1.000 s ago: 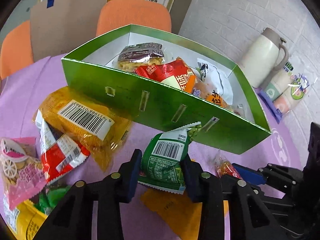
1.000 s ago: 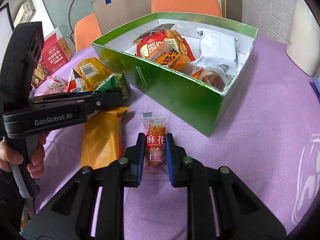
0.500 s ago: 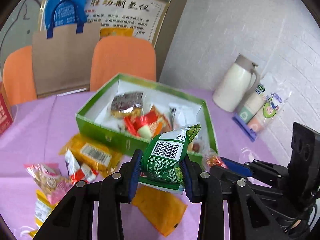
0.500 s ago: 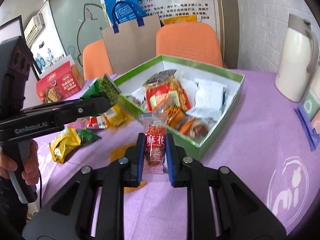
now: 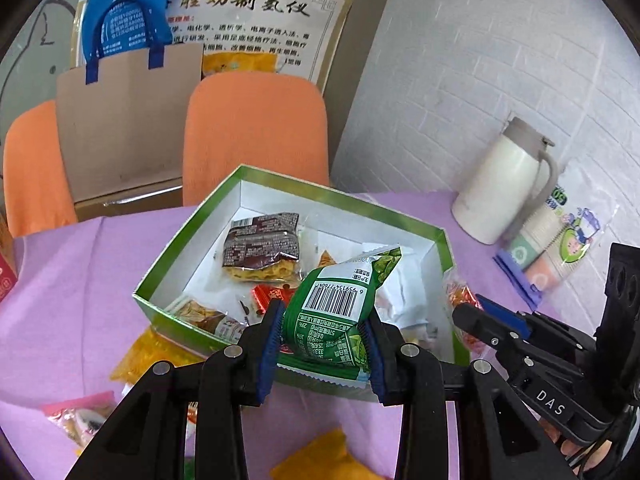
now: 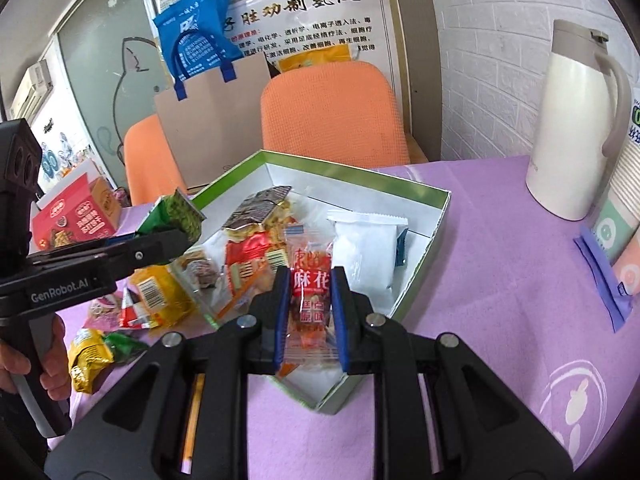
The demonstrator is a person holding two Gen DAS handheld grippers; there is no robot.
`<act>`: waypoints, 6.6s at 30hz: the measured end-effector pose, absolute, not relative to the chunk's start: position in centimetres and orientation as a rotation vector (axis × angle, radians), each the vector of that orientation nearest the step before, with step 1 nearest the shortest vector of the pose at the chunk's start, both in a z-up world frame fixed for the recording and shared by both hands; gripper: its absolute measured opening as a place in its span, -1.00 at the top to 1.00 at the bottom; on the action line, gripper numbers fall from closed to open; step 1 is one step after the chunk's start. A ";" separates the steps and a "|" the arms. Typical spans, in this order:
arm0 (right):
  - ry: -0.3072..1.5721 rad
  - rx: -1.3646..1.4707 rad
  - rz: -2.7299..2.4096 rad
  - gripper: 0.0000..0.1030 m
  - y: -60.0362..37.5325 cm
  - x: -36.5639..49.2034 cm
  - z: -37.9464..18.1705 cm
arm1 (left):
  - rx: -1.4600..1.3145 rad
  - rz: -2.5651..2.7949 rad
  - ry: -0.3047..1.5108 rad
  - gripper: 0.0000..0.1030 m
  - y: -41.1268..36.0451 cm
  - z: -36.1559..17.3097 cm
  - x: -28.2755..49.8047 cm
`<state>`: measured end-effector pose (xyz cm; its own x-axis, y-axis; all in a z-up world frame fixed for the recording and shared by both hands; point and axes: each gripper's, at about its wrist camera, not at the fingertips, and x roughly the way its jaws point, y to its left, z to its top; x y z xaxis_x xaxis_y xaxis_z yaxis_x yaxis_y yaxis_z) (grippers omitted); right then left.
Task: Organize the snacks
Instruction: 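Carry both packets into the green box and open both grippers, then grasp the orange packet with the right gripper while the left moves to the yellow bag, then grasp the yellow bag with the left gripper while the right holds the orange packet, then carry the orange packet and yellow bag into the green box and release both, then withdraw both grippers from the box toward the small green and red-white packets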
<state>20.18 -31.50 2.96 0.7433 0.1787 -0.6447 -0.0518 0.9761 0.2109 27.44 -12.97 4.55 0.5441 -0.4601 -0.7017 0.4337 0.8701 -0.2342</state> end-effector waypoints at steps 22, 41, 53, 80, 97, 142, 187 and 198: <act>0.675 0.129 0.106 -0.43 -30.9 19.3 2.1 | -0.006 -0.415 0.785 -0.96 -10.8 3.8 26.4; 0.649 0.059 0.217 -0.46 -25.6 10.9 4.3 | 0.007 -0.385 0.717 -0.96 -7.2 7.8 15.4; 0.815 0.019 0.262 -0.46 -22.3 11.1 -0.6 | -0.056 -0.273 0.776 -0.96 0.8 3.0 11.2; 0.994 0.017 0.337 0.05 -19.5 9.9 -4.7 | -0.013 -0.271 0.943 -0.95 5.0 -3.3 16.5; 0.972 -0.025 0.292 -0.10 -18.2 9.6 -4.7 | -0.004 -0.279 0.981 -0.63 3.8 -4.4 15.3; 0.812 0.106 0.063 0.04 -29.6 27.7 0.4 | 0.016 -0.459 0.877 -0.07 -11.1 3.7 32.3; 0.874 -0.012 0.352 -0.48 -16.8 12.6 -0.5 | -0.195 -0.273 0.818 -0.99 6.7 2.5 15.4; 0.906 -0.029 0.415 -0.34 -10.5 17.7 -3.7 | -0.231 -0.294 0.818 -0.99 9.9 1.5 15.0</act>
